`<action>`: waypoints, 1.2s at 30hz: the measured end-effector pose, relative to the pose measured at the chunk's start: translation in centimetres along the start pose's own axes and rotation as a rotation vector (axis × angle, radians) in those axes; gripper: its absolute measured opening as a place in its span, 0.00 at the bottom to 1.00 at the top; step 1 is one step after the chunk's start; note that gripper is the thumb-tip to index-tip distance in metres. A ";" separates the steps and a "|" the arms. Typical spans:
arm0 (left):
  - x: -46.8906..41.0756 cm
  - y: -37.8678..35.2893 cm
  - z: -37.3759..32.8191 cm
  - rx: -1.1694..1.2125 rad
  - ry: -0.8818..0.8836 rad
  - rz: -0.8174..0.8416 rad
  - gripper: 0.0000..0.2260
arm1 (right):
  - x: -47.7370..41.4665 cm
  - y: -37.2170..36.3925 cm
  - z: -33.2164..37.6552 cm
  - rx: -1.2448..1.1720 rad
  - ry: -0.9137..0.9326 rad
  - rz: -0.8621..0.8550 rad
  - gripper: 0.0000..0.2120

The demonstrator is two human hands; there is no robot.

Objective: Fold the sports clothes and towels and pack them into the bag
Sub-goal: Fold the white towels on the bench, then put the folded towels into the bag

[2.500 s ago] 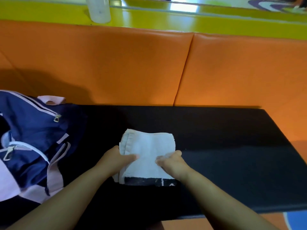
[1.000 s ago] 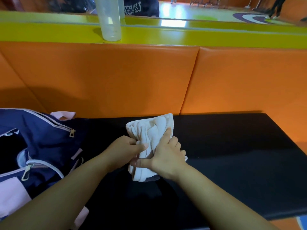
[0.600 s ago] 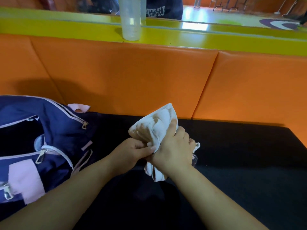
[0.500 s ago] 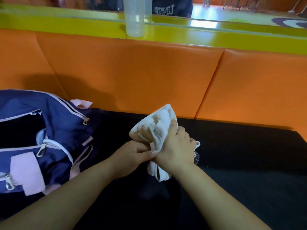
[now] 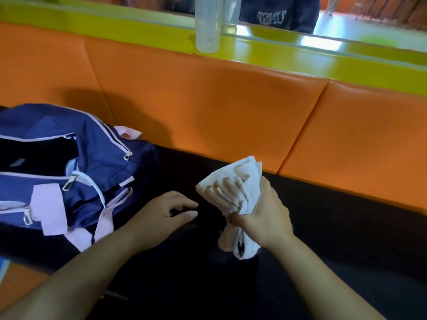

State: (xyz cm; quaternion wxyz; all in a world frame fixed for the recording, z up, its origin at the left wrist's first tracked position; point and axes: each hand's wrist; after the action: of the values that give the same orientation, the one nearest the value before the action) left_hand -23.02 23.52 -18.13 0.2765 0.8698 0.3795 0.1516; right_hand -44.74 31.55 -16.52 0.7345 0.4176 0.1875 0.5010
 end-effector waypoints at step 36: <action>7.3 38.5 24.2 -0.757 0.308 0.013 0.16 | -4.9 -19.0 44.2 0.133 0.583 -0.028 0.38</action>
State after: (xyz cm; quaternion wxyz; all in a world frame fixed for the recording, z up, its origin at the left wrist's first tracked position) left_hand 15.50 -1.45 -14.18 0.5158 0.6761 0.3285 0.4109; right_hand -5.12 5.56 -6.72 0.6275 0.3007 0.4286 0.5763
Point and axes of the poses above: each hand's wrist, its own x-axis away from the middle knuckle, its own y-axis out of the back of the hand, z = x × y, and after that the axes turned 3 degrees about z, right-handed
